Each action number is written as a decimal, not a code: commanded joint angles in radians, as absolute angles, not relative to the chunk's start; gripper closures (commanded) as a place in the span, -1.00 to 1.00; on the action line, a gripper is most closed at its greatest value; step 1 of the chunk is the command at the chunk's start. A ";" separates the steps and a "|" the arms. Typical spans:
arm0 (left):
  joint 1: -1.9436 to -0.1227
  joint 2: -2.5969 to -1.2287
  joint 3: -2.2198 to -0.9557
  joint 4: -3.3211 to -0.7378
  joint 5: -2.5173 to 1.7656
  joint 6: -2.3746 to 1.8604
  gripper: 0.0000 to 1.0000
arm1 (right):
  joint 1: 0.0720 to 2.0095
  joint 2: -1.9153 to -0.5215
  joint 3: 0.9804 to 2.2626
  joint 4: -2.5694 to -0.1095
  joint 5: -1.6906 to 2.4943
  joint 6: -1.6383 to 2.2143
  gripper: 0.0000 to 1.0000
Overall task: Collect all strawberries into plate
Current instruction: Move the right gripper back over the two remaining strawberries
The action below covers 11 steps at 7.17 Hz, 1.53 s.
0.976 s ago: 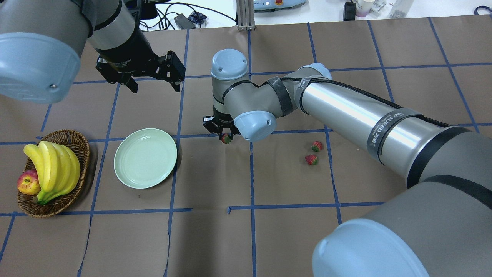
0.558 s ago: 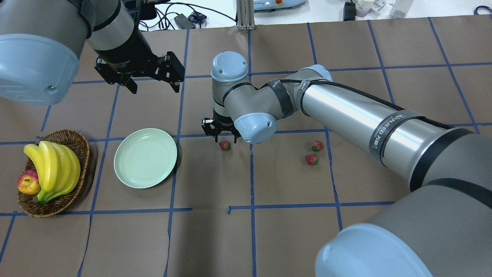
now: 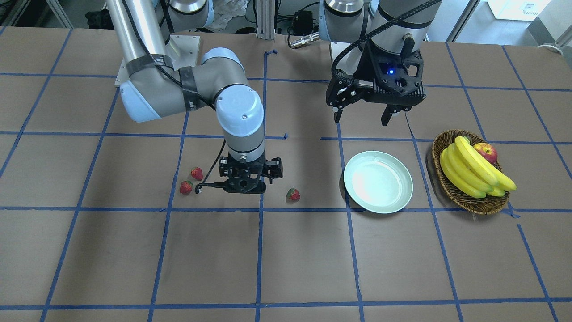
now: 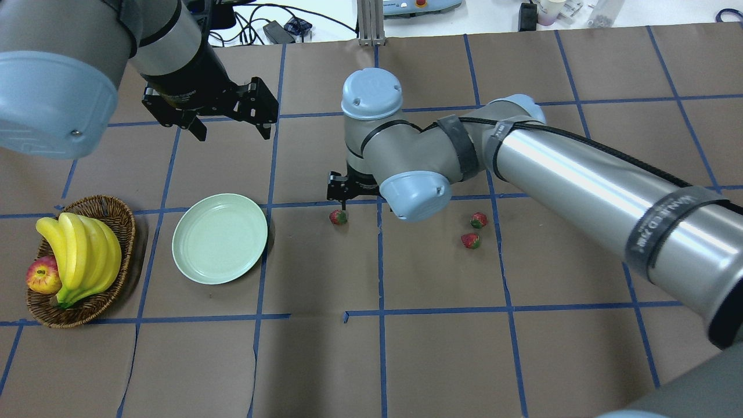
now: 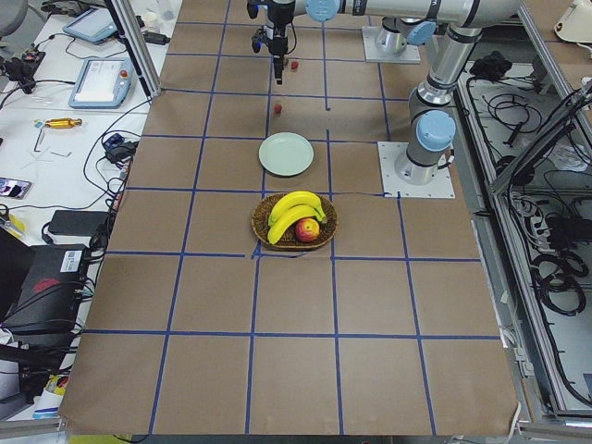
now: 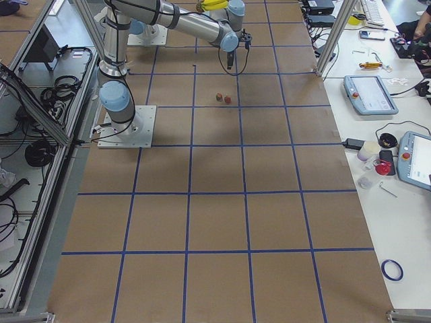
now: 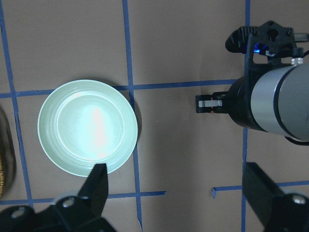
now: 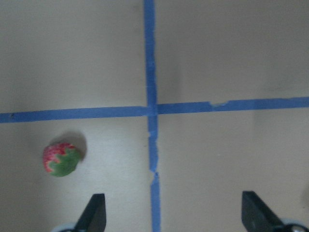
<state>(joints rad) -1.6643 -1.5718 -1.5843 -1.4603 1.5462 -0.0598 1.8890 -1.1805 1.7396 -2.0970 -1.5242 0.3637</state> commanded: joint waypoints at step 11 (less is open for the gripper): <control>-1.664 -1.557 -1.600 -1.470 1.545 -0.060 -1.00 | 1.663 -1.160 1.914 -2.137 -1.635 0.190 -0.52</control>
